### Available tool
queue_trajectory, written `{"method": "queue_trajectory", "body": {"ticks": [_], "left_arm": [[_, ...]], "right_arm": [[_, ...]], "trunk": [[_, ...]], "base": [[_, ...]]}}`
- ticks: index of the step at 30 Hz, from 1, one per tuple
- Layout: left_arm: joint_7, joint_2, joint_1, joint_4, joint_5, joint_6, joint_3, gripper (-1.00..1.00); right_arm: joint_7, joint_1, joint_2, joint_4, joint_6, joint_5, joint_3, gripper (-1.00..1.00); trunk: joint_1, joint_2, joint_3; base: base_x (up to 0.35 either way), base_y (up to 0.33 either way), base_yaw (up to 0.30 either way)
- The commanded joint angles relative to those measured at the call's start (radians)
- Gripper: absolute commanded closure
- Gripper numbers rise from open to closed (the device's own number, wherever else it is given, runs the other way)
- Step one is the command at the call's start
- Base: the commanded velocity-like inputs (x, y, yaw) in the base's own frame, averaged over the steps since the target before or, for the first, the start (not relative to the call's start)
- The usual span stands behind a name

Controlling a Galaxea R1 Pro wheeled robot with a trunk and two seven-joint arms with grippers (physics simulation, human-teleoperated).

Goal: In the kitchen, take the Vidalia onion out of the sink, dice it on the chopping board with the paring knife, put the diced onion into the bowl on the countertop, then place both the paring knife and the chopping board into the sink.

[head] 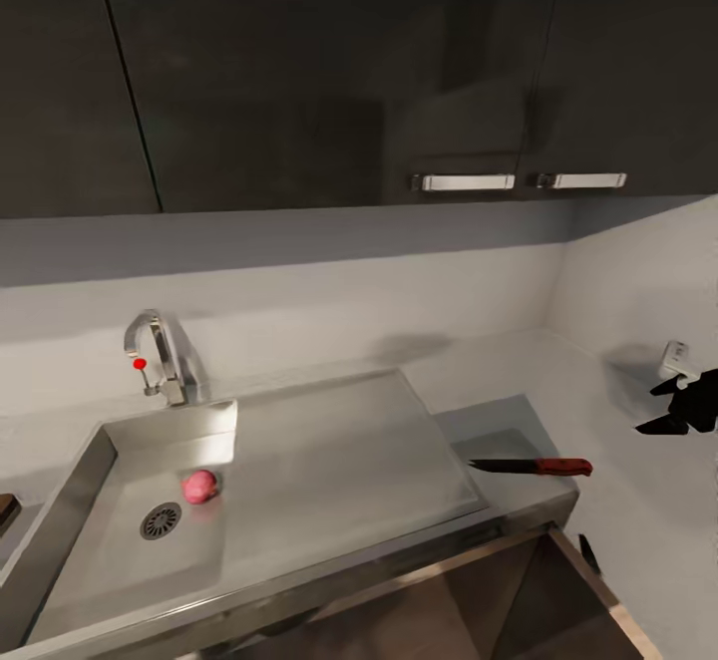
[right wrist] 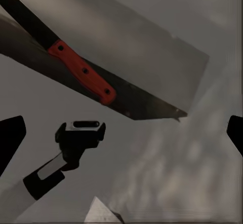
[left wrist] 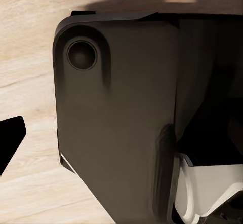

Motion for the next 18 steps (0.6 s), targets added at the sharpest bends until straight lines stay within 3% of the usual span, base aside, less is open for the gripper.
{"method": "queue_trajectory", "body": {"ticks": [1,9,10,13,14,18], "left_arm": [[0.000,0.000,0.000,-0.002,0.001,-0.001,0.001,-1.00],[0.000,0.000,0.000,-0.002,0.001,-0.001,0.001,-1.00],[0.000,0.000,0.000,-0.002,0.001,-0.001,0.001,-1.00],[0.000,0.000,0.000,-0.002,0.001,-0.001,0.001,-1.00],[0.000,0.000,0.000,-0.002,0.001,-0.001,0.000,-1.00],[0.000,0.000,0.000,-0.002,0.001,-0.001,-0.001,-1.00]], "right_arm": [[0.001,-0.002,-0.001,-0.001,0.008,-0.003,0.004,-1.00],[-0.002,-0.002,0.006,-0.001,0.008,-0.004,0.007,-1.00],[-0.002,-0.002,0.017,-0.001,0.007,-0.004,0.012,-1.00],[-0.002,-0.002,0.082,-0.001,0.009,0.000,0.026,-1.00],[-0.015,-0.002,0.120,-0.001,0.011,0.029,0.039,-1.00],[-0.076,-0.002,0.204,-0.001,0.041,0.159,0.055,-1.00]], "trunk": [[0.000,-0.001,-0.001],[0.000,-0.001,-0.001],[0.000,-0.001,-0.001],[0.000,-0.001,-0.001],[0.000,-0.001,-0.001],[0.000,-0.001,-0.001]], "base": [[0.000,-0.075,0.000],[0.000,-0.017,0.000],[0.000,0.000,0.000],[0.000,0.000,0.000],[0.000,0.000,0.000],[0.000,0.000,0.000]]}}
